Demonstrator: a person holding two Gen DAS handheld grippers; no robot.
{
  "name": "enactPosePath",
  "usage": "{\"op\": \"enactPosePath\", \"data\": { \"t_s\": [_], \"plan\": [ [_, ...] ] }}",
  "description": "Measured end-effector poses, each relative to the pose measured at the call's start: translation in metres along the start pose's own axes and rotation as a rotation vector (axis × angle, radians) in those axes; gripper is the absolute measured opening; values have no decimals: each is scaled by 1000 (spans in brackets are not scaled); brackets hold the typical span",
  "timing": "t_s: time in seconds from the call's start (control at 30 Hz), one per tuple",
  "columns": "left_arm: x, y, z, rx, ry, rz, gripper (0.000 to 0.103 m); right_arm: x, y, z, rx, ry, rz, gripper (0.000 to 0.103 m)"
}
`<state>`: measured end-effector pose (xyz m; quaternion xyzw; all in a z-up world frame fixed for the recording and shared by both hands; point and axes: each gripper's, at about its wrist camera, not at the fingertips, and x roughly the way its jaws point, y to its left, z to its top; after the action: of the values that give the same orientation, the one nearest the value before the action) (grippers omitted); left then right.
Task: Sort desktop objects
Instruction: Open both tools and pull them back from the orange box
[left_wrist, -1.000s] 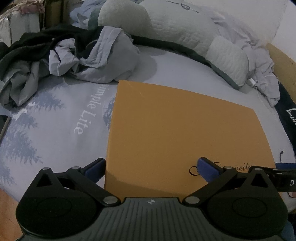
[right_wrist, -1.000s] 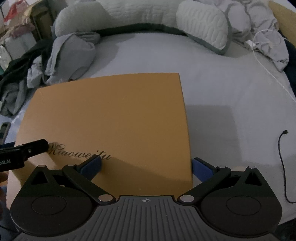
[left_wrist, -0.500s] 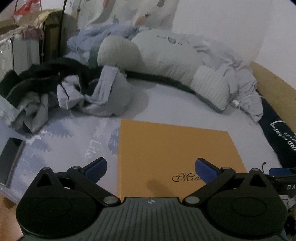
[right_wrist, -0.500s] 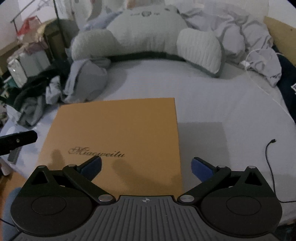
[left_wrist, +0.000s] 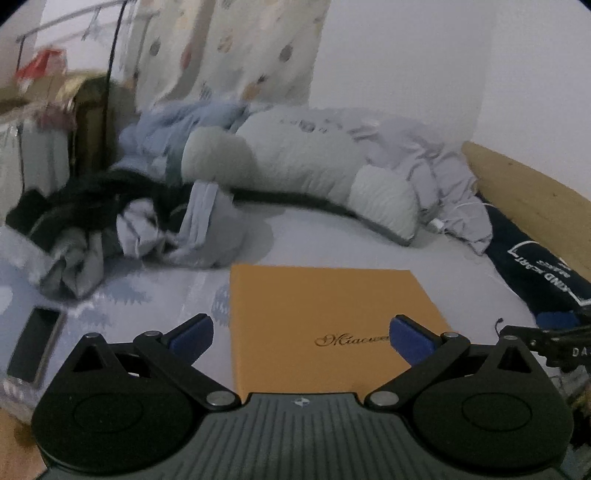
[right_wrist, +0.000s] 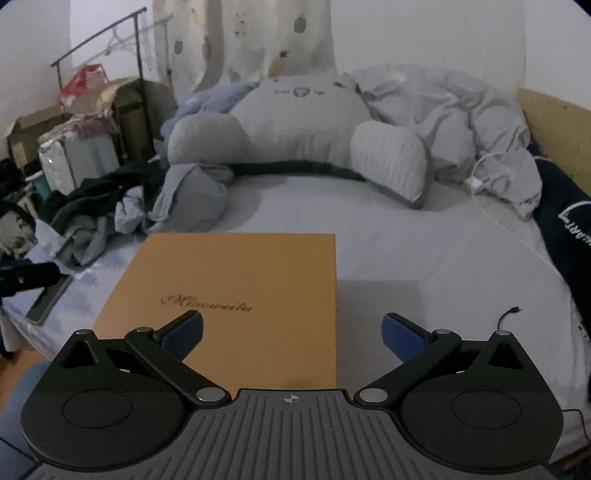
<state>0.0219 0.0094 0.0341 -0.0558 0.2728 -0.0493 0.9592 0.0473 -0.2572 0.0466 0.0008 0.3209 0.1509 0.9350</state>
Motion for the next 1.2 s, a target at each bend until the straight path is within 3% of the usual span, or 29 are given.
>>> {"op": "enactPosePath", "data": {
  "t_s": [0.27,0.53,0.67,0.8,1.2],
  "plan": [
    [-16,-10,-22,54,-70,-49,103,-11,-9,-19,53,-15,8,103],
    [-14,-10,-42,48,-64,-63,103,-24,-2,-45,-3,-92,-9,103],
    [-15,-13,-49,48,-50,-63,103,-22,7,-56,-59,-92,-12,103],
    [-18,-19,-51,72,-59,-79,103,-17,10,-59,-18,-61,29,103],
    [-18,-19,-60,67,-33,-71,103,-14,11,-62,37,-46,43,103]
  ]
}}
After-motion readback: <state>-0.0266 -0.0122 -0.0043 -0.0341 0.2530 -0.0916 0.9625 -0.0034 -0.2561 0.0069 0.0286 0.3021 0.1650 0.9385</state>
